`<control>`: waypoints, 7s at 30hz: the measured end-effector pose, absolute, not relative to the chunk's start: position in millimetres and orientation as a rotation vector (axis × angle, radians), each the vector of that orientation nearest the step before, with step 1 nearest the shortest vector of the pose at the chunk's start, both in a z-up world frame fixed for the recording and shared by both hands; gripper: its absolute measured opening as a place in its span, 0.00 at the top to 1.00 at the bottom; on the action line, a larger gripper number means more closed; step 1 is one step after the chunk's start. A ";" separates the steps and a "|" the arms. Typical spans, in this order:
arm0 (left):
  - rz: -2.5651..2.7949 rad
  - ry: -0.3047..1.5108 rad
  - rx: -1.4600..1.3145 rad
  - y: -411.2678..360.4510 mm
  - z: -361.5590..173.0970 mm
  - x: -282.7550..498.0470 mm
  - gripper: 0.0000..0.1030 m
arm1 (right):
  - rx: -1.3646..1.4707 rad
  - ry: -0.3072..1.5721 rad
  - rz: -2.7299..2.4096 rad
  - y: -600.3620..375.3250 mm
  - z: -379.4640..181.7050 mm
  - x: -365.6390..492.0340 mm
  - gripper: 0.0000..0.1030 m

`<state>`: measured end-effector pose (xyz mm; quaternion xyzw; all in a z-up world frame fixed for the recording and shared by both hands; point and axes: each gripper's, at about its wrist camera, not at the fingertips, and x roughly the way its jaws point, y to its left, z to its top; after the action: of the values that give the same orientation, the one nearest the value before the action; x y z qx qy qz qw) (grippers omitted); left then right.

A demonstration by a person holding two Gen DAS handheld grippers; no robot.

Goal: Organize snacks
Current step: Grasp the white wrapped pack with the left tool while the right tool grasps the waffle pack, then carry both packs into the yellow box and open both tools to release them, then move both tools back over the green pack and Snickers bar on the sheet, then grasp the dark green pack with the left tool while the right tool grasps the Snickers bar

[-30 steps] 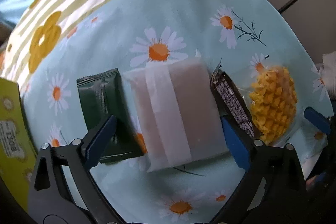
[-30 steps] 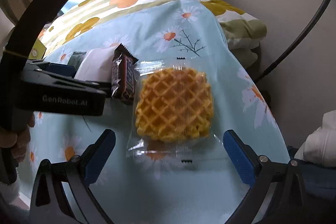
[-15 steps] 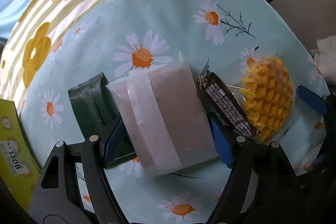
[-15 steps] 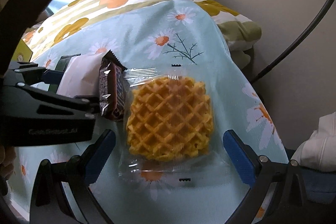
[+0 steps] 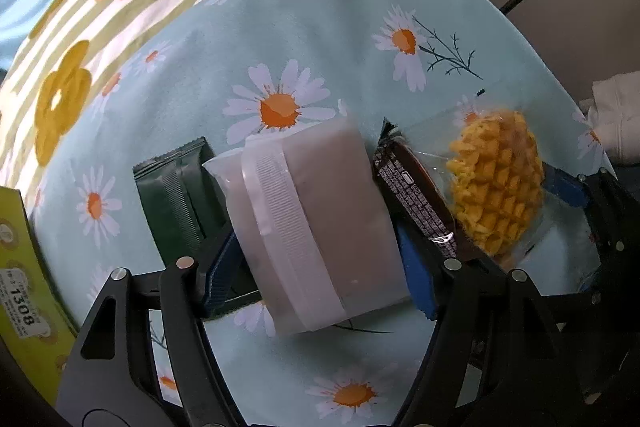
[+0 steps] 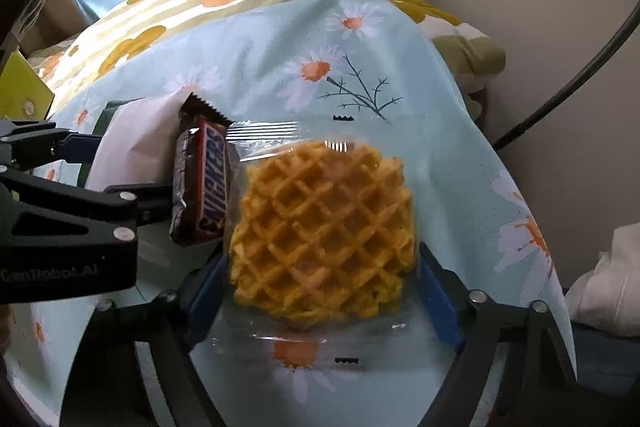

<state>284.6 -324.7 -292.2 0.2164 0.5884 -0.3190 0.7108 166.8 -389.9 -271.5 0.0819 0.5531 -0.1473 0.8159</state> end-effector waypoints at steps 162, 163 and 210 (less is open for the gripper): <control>-0.403 1.245 0.154 -219.1 -220.9 307.6 0.02 | 0.204 1.069 -0.071 -374.5 -191.6 190.8 0.08; -0.406 1.264 0.156 -222.7 -228.4 310.8 0.05 | 0.207 1.070 -0.072 -374.3 -196.5 190.9 0.09; -0.487 1.341 0.323 -252.5 -278.0 321.5 0.58 | 0.057 1.103 -0.093 -341.0 -268.5 212.8 0.75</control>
<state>321.5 -252.5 -278.0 0.1473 0.6123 -0.2222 0.7443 212.8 -341.0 -268.5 0.0269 0.5236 -0.0440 0.8504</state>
